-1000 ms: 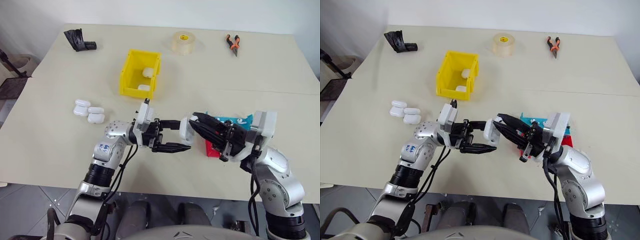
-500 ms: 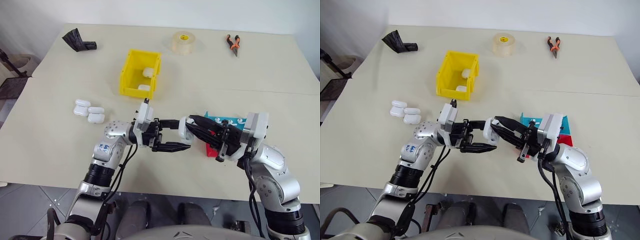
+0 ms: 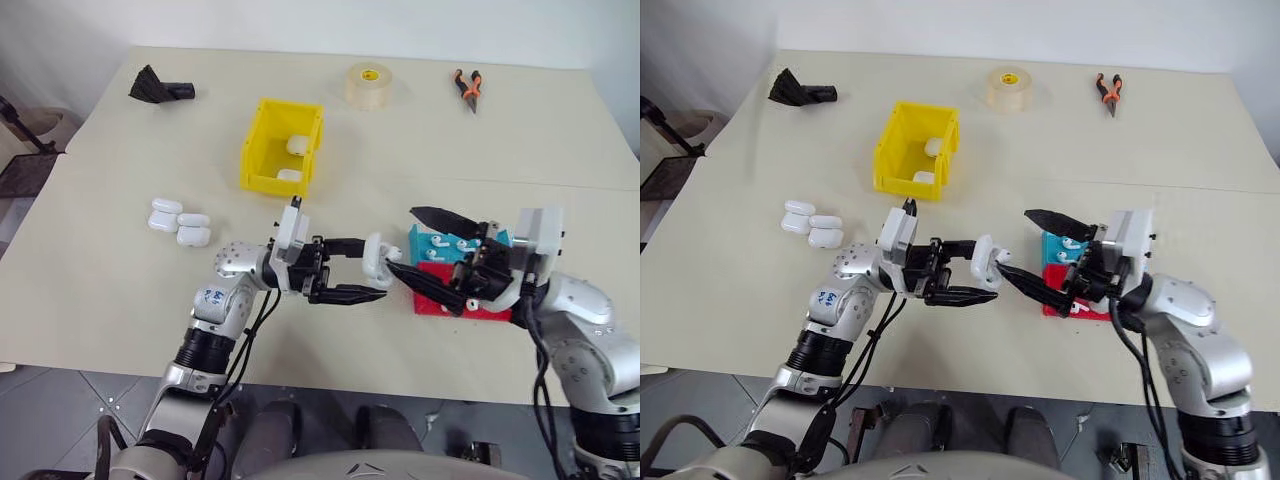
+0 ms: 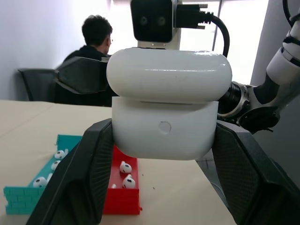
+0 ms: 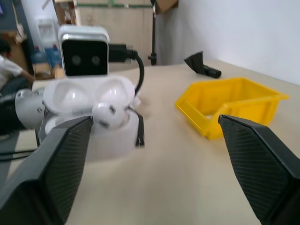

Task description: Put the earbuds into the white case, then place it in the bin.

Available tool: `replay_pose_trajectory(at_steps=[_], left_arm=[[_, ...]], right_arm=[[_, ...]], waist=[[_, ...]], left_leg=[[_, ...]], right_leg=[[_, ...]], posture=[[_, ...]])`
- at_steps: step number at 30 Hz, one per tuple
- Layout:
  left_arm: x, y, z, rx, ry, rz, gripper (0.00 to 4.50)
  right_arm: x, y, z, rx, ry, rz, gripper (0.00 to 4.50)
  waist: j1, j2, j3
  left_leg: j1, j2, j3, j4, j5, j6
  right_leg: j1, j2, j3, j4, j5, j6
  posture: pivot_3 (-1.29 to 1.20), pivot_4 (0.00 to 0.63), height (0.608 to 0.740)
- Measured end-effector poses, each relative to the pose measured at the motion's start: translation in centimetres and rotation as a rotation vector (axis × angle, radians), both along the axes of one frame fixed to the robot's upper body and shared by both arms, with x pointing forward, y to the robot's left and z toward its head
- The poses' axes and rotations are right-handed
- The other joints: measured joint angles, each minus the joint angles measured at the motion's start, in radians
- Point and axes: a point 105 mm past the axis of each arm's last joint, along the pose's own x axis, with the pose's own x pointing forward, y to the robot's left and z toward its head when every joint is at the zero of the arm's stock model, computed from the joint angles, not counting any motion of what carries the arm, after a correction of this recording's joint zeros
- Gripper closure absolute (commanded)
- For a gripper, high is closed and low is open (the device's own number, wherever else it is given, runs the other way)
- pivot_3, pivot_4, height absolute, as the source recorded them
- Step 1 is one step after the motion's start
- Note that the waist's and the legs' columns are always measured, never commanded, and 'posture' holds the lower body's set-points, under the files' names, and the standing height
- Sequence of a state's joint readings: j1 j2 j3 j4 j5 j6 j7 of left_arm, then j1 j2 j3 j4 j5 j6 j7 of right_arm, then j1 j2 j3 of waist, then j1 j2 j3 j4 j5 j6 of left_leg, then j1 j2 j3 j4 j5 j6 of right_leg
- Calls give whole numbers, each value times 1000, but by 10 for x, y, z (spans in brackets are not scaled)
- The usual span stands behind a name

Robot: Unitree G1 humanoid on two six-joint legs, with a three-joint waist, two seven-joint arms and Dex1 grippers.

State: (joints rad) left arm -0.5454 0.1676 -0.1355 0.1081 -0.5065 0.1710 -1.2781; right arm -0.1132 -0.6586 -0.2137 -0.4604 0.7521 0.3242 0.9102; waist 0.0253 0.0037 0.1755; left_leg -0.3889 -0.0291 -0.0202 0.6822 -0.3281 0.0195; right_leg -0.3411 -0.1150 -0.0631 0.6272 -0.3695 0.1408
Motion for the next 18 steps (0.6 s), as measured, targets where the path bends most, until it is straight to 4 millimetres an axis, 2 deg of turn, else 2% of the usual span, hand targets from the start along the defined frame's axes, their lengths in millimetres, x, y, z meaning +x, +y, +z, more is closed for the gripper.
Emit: replay_pose_trajectory(at_steps=[5, 12, 18], left_arm=[[0, -1, 2, -17, -16, 5, 1729], [1, -2, 1, -33, -20, 21, 1729], [0, -5, 2, -53, -18, 21, 1729]], right_arm=[[-7, -31, 1, -55, 26, -88, 19], [-17, -75, -20, -168, 91, -220, 19], [-12, -78, -10, -198, 86, -253, 19]], waist=[[0, 0, 0], [1, 0, 0], [-1, 0, 0]], left_leg=[[0, 0, 1, 0, 0, 0], [0, 0, 1, 0, 0, 1], [0, 1, 1, 0, 0, 1]], right_leg=[[0, 0, 0, 0, 0, 0], [1, 0, 0, -1, 0, 0], [1, 1, 0, -1, 0, 0]], posture=[[0, 150, 740], [0, 150, 740], [0, 150, 740]])
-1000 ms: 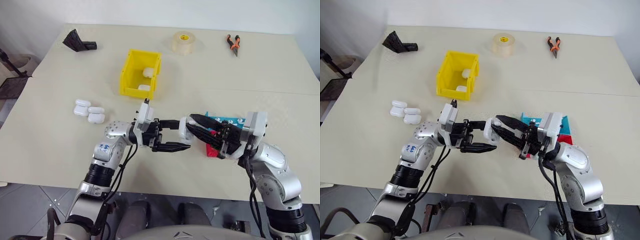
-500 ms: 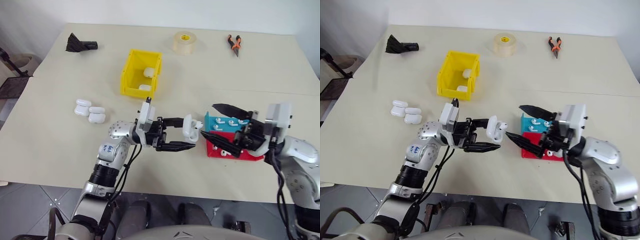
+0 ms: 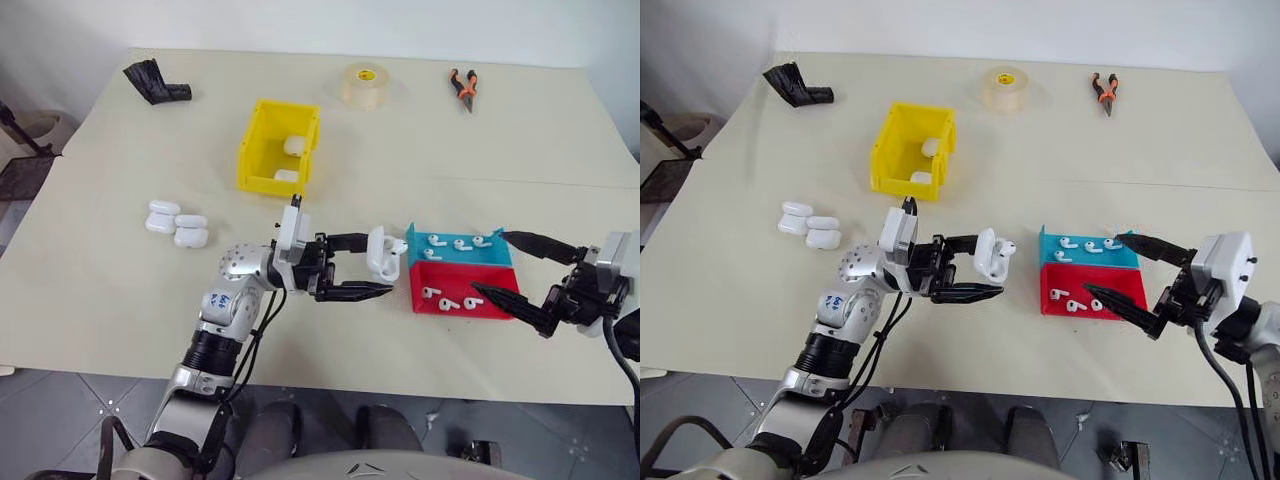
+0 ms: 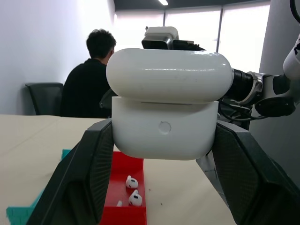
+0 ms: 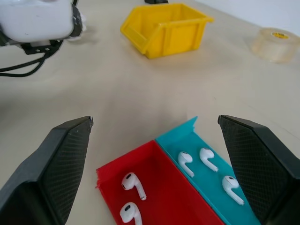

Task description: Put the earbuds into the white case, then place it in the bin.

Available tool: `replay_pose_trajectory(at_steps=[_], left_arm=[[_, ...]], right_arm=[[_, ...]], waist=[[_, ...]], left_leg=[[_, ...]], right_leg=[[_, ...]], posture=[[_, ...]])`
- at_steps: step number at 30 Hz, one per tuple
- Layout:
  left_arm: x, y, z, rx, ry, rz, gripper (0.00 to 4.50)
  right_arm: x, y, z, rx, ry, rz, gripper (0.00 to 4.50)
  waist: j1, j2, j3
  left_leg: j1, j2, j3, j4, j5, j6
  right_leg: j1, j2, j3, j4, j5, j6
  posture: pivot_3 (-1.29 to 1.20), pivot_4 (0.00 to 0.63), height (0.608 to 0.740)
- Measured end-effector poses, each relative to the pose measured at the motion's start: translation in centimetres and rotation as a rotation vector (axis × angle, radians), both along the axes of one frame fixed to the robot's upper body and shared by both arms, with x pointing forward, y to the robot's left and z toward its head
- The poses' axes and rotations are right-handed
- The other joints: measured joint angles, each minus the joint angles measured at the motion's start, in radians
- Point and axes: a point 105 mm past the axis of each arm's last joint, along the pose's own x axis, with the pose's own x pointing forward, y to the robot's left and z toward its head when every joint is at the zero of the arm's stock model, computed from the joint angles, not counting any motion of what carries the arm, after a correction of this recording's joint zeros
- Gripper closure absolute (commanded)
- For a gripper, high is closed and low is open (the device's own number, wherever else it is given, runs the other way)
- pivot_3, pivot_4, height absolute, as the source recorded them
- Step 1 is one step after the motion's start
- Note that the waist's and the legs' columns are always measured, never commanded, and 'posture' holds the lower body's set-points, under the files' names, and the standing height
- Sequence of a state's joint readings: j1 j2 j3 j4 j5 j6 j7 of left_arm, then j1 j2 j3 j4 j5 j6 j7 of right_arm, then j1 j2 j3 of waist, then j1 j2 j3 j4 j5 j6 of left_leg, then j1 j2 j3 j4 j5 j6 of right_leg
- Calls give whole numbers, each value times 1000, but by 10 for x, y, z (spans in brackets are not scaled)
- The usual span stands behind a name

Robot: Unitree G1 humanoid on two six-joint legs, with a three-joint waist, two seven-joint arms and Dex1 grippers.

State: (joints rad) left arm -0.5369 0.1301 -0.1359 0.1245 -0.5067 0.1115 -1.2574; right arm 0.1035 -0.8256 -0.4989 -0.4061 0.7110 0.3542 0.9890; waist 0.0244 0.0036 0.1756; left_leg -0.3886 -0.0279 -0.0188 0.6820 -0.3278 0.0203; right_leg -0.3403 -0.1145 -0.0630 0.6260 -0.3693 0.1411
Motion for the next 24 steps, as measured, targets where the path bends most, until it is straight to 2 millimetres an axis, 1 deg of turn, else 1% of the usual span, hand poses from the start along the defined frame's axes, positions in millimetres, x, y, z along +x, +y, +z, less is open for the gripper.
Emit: replay_pose_trajectory(at_steps=[10, 13, 16, 17, 20, 21, 24], left_arm=[[1, 3, -2, 6, 6, 10, 1729], [1, 3, -2, 6, 8, 11, 1729], [0, 3, -3, 7, 13, 12, 1729], [0, 3, -3, 7, 16, 13, 1729], [1, 3, -3, 7, 19, 16, 1729], [1, 3, -3, 7, 19, 17, 1729], [1, 4, -3, 10, 15, 21, 1729]], right_arm=[[2, 27, 13, 16, -21, 90, 19], [4, 34, 21, 43, -30, 111, 19], [4, 47, 33, 73, -49, 153, 635], [4, 51, 36, 82, -48, 171, 953], [2, 63, 38, 90, -38, 218, 2037], [1, 65, 37, 92, -24, 229, 2356], [1, 70, 34, 92, -3, 248, 3522]], waist=[[3, 0, 0], [2, 0, 0], [1, 0, 0], [1, 0, 0], [2, 0, 0], [3, 0, 0], [3, 0, 0]], left_leg=[[0, -1, -1, 0, 0, 0], [0, -1, -1, 0, 0, 0], [0, -1, -1, 0, 0, 0], [0, -1, -1, 0, 0, 0], [0, -1, -1, 0, 0, 0], [0, -2, -1, 0, 0, 0], [-1, -2, -1, 0, 0, 0]], right_leg=[[0, -1, 0, 0, 0, 0], [0, -1, 0, 0, 0, 0], [0, -1, 0, 0, 0, 0], [0, -1, 0, 0, 0, 0], [0, -1, 0, 0, 0, 0], [0, -1, 0, 0, 0, 0], [0, -2, 0, 0, 0, 0]], posture=[[0, 150, 740], [0, 150, 740], [0, 150, 740], [0, 150, 740], [0, 150, 740], [0, 150, 740], [0, 150, 740]])
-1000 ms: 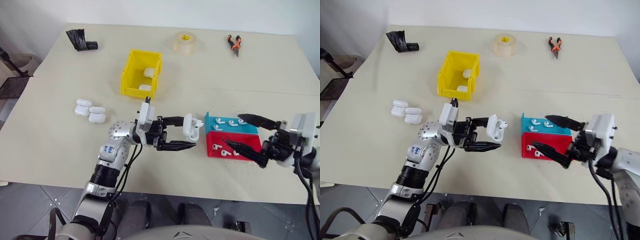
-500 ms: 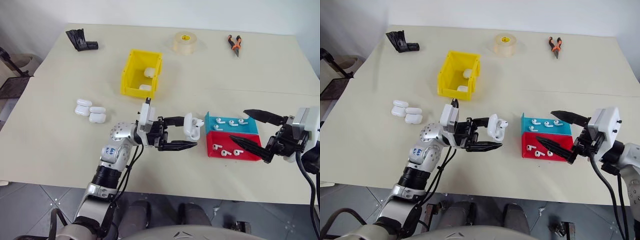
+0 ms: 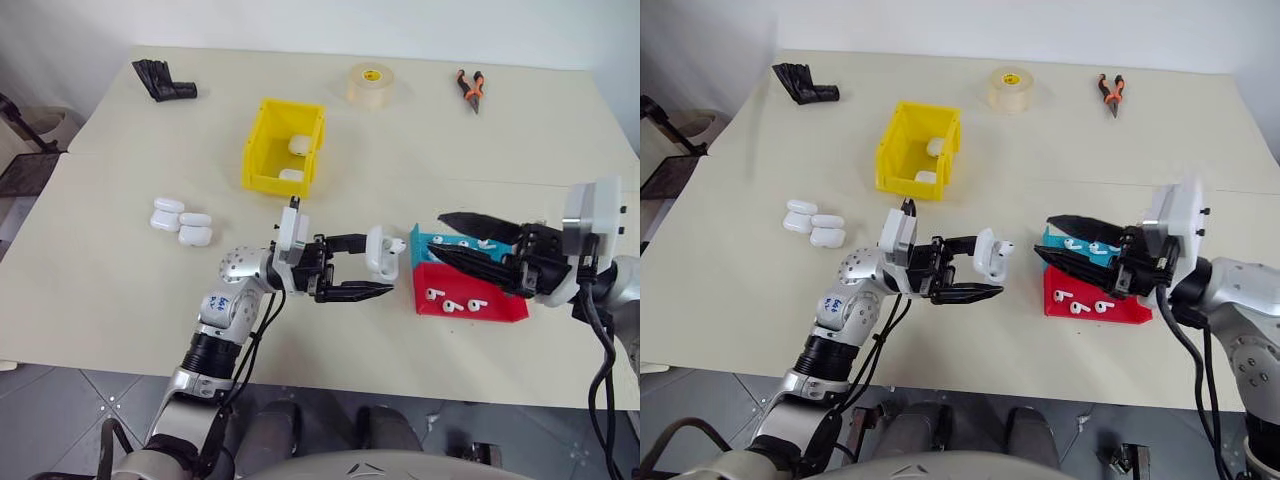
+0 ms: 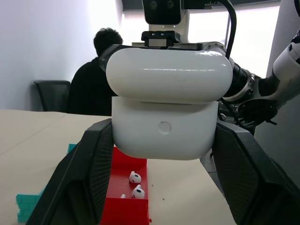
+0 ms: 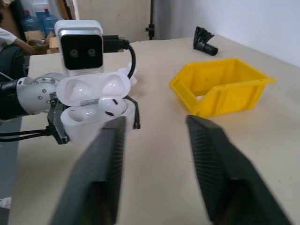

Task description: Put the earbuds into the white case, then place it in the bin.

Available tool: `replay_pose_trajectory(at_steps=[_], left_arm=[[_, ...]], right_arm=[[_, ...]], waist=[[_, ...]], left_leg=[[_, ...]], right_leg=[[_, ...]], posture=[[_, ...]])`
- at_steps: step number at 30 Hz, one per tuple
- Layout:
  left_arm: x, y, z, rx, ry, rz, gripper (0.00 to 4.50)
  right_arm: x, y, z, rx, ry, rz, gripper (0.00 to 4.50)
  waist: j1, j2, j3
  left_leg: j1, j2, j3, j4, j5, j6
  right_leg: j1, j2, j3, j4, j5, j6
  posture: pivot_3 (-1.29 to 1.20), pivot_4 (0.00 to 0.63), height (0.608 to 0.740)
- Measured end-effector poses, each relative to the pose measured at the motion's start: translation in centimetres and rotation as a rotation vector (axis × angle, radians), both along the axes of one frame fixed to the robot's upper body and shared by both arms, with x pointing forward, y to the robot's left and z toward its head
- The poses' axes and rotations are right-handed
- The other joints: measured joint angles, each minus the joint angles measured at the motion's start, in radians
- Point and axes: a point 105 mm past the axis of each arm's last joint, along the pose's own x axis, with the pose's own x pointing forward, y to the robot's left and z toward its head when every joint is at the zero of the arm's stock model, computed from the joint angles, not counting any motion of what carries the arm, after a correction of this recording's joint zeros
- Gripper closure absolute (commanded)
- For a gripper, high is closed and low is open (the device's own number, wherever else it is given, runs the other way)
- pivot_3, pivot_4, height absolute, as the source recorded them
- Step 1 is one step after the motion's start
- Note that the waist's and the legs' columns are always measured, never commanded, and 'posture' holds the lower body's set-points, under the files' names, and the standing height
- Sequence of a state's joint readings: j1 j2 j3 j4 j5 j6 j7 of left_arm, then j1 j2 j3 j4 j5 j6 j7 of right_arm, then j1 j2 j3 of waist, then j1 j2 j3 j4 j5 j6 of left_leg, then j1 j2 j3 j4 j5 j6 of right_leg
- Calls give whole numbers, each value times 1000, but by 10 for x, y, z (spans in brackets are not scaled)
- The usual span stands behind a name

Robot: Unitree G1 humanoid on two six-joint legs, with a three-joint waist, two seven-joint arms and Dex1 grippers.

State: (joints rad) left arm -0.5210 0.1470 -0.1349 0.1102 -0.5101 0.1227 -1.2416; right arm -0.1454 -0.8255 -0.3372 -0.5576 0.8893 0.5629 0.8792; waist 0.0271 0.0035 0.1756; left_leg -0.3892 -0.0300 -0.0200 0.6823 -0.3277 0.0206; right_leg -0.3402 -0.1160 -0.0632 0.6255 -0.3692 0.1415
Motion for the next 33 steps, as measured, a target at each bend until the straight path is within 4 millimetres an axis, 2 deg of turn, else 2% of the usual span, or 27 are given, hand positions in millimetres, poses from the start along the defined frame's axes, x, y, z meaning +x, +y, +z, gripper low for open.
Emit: replay_pose_trajectory(at_steps=[3, 14, 22, 33], left_arm=[[-1, 0, 2, -1, -6, 3, 1729], [-1, 2, 1, 14, -2, 4, 1729], [-1, 2, 1, 15, 0, 3, 1729], [-1, 2, 2, 18, 0, 4, 1729]], right_arm=[[-1, 6, 0, -4, 9, 24, 4467], [-8, 23, 3, 30, 39, 106, 4467], [-8, 37, -4, 39, 56, 149, 4467], [-6, 35, -2, 70, 41, 140, 4467]], waist=[[-1, 0, 0], [-1, 0, 0], [-2, 0, 0], [-1, 0, 0]], left_leg=[[0, 0, 0, 0, 0, 0], [0, 0, 0, 0, 0, 0], [0, 0, 0, 0, 0, 0], [0, 0, 0, 0, 0, 0]], right_leg=[[0, 0, 0, 0, 0, 0], [0, 0, 0, 0, 0, 0], [0, 0, 0, 0, 0, 0], [0, 0, 0, 0, 0, 0]], posture=[[0, 150, 740], [0, 150, 740], [0, 150, 740], [0, 150, 740]])
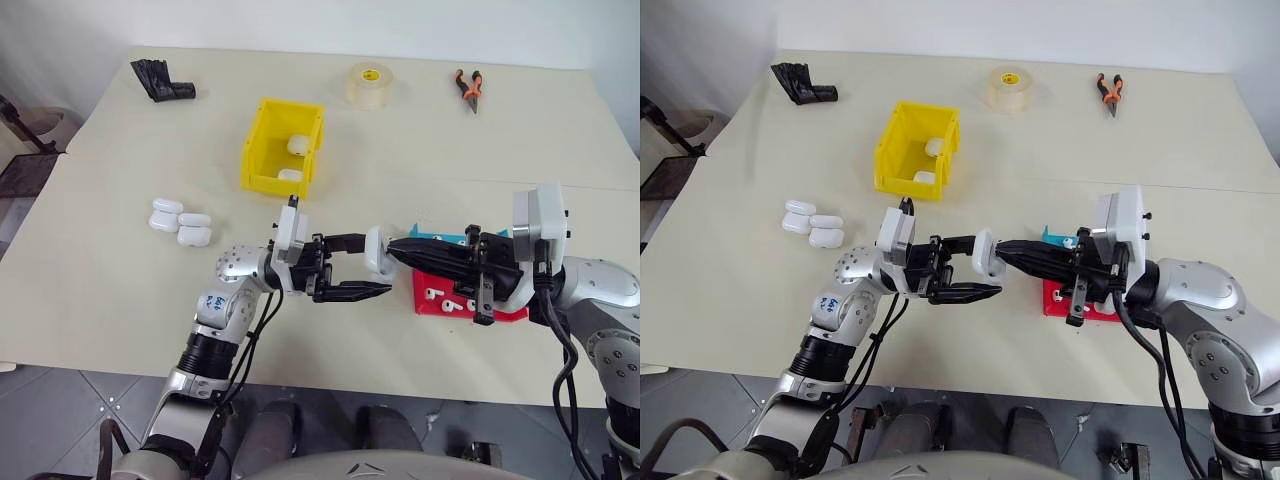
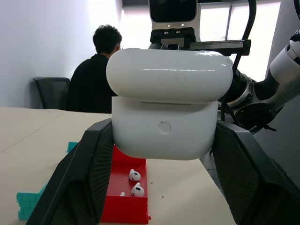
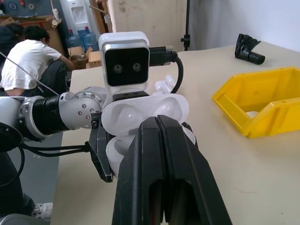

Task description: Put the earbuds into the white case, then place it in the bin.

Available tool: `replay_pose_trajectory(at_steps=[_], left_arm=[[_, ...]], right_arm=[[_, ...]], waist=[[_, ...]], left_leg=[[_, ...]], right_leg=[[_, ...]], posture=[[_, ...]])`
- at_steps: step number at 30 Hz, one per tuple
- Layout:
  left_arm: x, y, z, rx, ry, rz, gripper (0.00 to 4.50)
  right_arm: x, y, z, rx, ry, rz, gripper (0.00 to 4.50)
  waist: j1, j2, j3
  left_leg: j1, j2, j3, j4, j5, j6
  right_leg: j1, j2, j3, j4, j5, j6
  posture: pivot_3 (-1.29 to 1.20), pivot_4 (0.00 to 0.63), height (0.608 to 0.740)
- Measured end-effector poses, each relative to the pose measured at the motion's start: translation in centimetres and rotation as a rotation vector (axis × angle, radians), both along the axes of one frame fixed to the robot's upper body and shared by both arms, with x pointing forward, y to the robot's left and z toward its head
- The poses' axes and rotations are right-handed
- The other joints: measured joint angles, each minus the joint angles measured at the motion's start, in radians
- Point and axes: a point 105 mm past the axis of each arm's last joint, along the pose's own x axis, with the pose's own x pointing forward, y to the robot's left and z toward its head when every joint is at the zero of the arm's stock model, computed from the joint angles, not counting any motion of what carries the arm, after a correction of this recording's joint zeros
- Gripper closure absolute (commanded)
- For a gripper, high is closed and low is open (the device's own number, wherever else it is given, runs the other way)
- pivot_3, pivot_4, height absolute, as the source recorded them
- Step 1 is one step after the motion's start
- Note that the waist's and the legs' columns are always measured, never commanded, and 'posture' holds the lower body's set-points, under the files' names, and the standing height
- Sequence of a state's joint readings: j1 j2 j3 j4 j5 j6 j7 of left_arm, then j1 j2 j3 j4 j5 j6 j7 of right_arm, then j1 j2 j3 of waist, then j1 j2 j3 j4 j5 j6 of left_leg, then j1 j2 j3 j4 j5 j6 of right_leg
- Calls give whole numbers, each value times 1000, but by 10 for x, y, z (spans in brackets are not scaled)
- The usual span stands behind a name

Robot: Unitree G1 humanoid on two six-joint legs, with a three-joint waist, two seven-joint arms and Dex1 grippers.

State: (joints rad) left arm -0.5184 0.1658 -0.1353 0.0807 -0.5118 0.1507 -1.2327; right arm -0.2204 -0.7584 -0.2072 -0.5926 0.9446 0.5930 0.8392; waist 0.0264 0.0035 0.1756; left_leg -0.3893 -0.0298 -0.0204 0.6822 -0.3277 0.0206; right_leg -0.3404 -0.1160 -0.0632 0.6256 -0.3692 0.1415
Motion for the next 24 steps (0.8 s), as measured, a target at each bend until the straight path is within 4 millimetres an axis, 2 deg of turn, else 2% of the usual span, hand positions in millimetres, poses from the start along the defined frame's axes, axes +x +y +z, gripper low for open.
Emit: replay_pose_trajectory(at_steps=[3, 4, 7, 10, 12, 14, 15, 18, 24], left_arm=[[0, 2, 0, 7, -5, 5, 1729], [0, 3, -1, 9, -4, 8, 1729], [0, 4, -2, 9, -3, 11, 1729], [0, 6, -2, 11, -2, 17, 1729], [1, 7, -2, 12, -9, 23, 1729], [1, 7, -2, 11, -13, 24, 1729], [0, 5, -2, 5, -15, 22, 1729], [1, 5, -3, 3, -11, 27, 1729], [3, 6, -4, -1, -17, 46, 1729]], right_arm=[[3, -20, -8, -18, 39, -92, 3936], [4, -27, -12, -25, 52, -125, 3633], [8, -56, -26, -64, 49, -248, 2597], [10, -103, -49, -170, 10, -418, 1579], [7, -118, -62, -230, 11, -451, 853], [6, -123, -67, -257, 2, -454, 187], [6, -126, -67, -262, -9, -459, 47], [11, -132, -64, -270, -38, -478, 47], [32, -134, -37, -360, -76, -425, 47]], waist=[[2, 0, 0], [0, 0, 0], [2, 0, 0], [2, 0, 0], [0, 0, 0], [-5, 0, 0], [-6, 0, 0], [-5, 0, 0], [-3, 0, 0]], left_leg=[[0, -1, -1, 0, 0, 0], [0, -1, 0, 0, 0, 0], [0, -1, 0, 0, 0, 0], [0, -2, 1, -1, 0, 1], [0, -1, 1, -1, 0, 1], [1, 0, 3, -1, 0, 1], [1, 0, 3, -1, 0, 1], [2, 1, 3, -1, 0, 1], [1, 0, 3, -1, 0, 1]], right_leg=[[1, 0, 0, 0, 0, 0], [0, 0, 0, 0, 0, 0], [0, 0, 0, 0, 0, 0], [1, -1, 1, 0, 0, 0], [1, 0, 1, 0, 0, 0], [1, 0, 1, 0, 0, 0], [1, 1, 1, 0, 0, 0], [1, 1, 1, -1, 0, 0], [1, 0, 1, -1, 0, 0]], posture=[[0, 150, 740], [0, 150, 740], [0, 150, 740], [0, 150, 740], [0, 150, 740], [0, 150, 740], [0, 150, 740], [0, 150, 740], [0, 150, 740]])
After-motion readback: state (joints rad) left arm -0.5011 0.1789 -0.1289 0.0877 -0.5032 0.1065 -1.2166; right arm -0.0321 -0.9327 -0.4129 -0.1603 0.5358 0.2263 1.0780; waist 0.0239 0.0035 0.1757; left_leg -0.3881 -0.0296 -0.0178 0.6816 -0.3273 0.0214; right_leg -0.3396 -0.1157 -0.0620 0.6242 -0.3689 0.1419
